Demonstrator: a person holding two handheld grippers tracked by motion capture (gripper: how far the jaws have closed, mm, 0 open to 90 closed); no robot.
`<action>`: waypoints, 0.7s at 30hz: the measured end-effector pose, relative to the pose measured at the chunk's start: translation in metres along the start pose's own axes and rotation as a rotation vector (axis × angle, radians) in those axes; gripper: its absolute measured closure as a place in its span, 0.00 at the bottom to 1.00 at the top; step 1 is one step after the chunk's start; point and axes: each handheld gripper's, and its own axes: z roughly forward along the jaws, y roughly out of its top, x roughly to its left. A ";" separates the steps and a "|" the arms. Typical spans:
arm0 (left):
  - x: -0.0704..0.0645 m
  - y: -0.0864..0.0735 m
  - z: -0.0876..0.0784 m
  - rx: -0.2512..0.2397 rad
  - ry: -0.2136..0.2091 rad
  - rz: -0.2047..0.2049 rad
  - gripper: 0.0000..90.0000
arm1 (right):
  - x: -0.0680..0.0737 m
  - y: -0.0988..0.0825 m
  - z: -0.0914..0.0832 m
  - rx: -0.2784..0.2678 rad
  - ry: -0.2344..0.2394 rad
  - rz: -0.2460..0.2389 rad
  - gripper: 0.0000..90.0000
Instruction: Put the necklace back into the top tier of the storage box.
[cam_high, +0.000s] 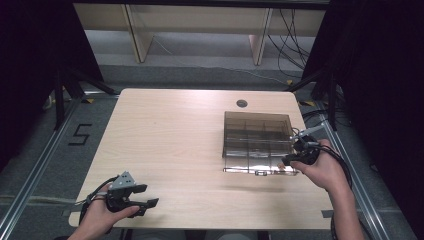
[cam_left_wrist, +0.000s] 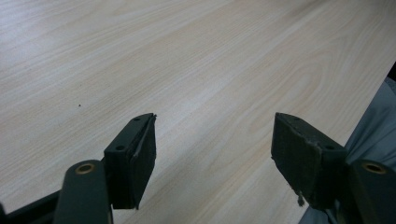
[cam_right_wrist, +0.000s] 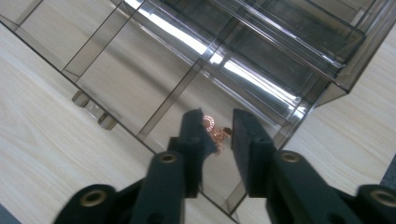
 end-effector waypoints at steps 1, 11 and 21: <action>0.000 0.000 0.000 0.000 0.000 -0.001 0.34 | -0.001 -0.002 -0.004 -0.007 -0.008 0.004 0.76; 0.000 0.000 0.000 0.004 -0.001 0.002 0.34 | -0.013 -0.015 -0.019 0.006 -0.016 0.054 0.67; 0.001 0.000 0.000 0.002 -0.002 -0.002 0.34 | -0.033 -0.036 -0.020 0.008 -0.035 0.135 0.65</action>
